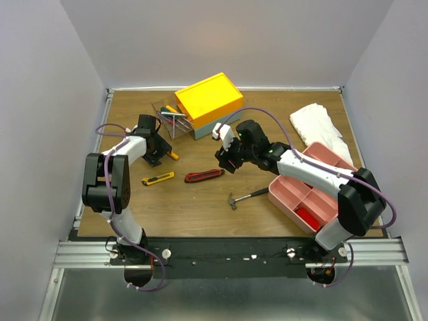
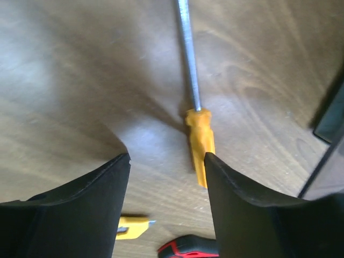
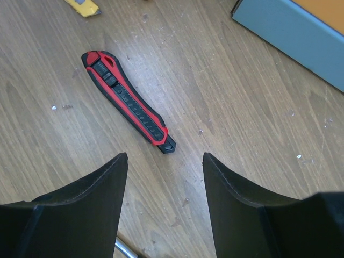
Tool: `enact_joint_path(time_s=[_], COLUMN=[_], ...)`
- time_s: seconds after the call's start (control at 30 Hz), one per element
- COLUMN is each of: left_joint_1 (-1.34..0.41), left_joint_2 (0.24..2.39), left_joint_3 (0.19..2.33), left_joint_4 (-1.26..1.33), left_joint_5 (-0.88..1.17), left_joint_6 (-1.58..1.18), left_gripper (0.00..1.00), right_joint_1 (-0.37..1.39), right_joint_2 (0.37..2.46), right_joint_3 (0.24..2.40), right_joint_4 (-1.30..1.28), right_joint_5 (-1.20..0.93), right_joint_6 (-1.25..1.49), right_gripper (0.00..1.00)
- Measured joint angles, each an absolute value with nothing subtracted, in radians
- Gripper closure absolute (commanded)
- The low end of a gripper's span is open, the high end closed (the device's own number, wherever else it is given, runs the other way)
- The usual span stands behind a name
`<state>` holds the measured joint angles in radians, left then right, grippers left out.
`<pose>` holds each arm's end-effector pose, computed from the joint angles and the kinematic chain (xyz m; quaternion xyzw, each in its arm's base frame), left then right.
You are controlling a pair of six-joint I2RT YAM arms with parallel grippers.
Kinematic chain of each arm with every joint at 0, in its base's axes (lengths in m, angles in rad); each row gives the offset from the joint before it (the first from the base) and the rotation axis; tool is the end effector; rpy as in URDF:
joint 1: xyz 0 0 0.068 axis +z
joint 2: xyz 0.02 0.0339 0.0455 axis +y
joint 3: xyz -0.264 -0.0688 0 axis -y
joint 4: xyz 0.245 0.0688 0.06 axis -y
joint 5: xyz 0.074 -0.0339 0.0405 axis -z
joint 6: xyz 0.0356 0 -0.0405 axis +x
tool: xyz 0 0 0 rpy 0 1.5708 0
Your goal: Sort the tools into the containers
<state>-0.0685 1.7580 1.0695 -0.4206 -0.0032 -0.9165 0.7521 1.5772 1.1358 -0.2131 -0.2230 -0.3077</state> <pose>0.3445 -0.0235 0.1654 -0.4008 0.8871 -0.1068 0.2023 0.2539 0.2483 0.2609 -0.4930 0.7442 0.1942 0.4067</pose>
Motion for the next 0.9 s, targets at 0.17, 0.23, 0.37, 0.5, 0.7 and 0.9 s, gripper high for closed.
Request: enact_joint_path(time_s=[0.17, 0.23, 0.37, 0.5, 0.7, 0.9], left_joint_1=[-0.069, -0.070, -0.071, -0.072, -0.119, -0.159], left_joint_2=[1.735, 1.737, 1.743, 1.732, 1.670, 1.690], left_joint_3=[1.044, 1.052, 1.065, 1.058, 1.002, 1.030], left_joint_4=[-0.440, -0.453, -0.476, -0.478, -0.517, -0.527], left_joint_5=[-0.030, -0.036, -0.044, -0.045, -0.030, -0.028], left_joint_6=[-0.912, -0.901, -0.880, -0.860, -0.861, -0.893], left_gripper=[0.34, 0.33, 0.34, 0.34, 0.29, 0.25], right_joint_1=[0.747, 0.746, 0.744, 0.744, 0.744, 0.743], right_joint_2=[1.577, 1.577, 1.577, 1.577, 1.577, 1.577], right_joint_3=[1.137, 1.139, 1.140, 1.140, 1.140, 1.140], right_joint_4=[-0.214, -0.213, -0.213, -0.213, -0.213, -0.213], right_joint_5=[-0.221, -0.221, -0.221, -0.221, -0.221, -0.221], right_joint_6=[-0.308, -0.308, -0.308, -0.308, -0.308, -0.308], right_gripper=[0.34, 0.34, 0.34, 0.34, 0.34, 0.34])
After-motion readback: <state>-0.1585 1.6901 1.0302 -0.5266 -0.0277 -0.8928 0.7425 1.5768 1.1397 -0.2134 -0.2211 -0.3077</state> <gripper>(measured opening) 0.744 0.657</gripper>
